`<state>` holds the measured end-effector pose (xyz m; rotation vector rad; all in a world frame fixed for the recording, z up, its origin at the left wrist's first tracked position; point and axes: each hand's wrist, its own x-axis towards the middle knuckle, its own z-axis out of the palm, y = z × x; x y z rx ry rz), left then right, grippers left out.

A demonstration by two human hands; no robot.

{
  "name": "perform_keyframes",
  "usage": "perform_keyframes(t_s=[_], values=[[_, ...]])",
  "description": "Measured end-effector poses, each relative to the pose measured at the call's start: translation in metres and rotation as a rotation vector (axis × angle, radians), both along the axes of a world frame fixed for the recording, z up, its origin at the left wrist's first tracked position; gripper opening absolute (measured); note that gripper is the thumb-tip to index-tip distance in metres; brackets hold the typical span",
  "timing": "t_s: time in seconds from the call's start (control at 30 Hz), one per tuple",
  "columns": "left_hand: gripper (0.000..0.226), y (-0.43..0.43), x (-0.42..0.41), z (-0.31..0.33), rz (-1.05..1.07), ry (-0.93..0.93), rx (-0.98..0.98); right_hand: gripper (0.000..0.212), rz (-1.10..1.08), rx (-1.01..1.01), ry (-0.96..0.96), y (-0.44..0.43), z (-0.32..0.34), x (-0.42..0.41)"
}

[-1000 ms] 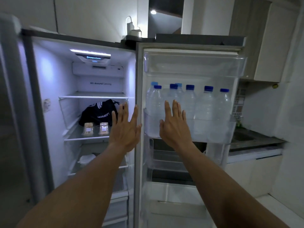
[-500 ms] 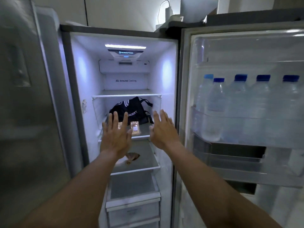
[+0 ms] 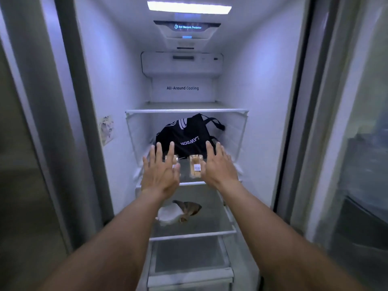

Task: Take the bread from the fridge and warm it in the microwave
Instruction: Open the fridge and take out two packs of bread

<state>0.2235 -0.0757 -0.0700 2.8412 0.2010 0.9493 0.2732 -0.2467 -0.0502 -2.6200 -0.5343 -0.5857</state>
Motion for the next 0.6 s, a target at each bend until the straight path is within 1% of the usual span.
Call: perform_keyframes(t_s=[0.1, 0.27, 0.4, 0.6], values=[[0.064, 0.012, 0.038, -0.008, 0.003, 0.012, -0.009, 0.069, -0.011, -0.013, 0.019, 0.014, -0.006, 0.040], [0.065, 0.032, 0.096, -0.024, 0.027, 0.079, -0.060, 0.069, -0.008, 0.016, 0.127, 0.036, -0.020, 0.099], [0.067, 0.042, 0.140, -0.039, 0.030, 0.130, -0.104, 0.070, -0.028, 0.011, 0.184, 0.049, -0.036, 0.134], [0.071, 0.053, 0.194, -0.057, 0.038, 0.224, -0.194, 0.068, -0.014, -0.019, 0.326, 0.064, -0.054, 0.179]])
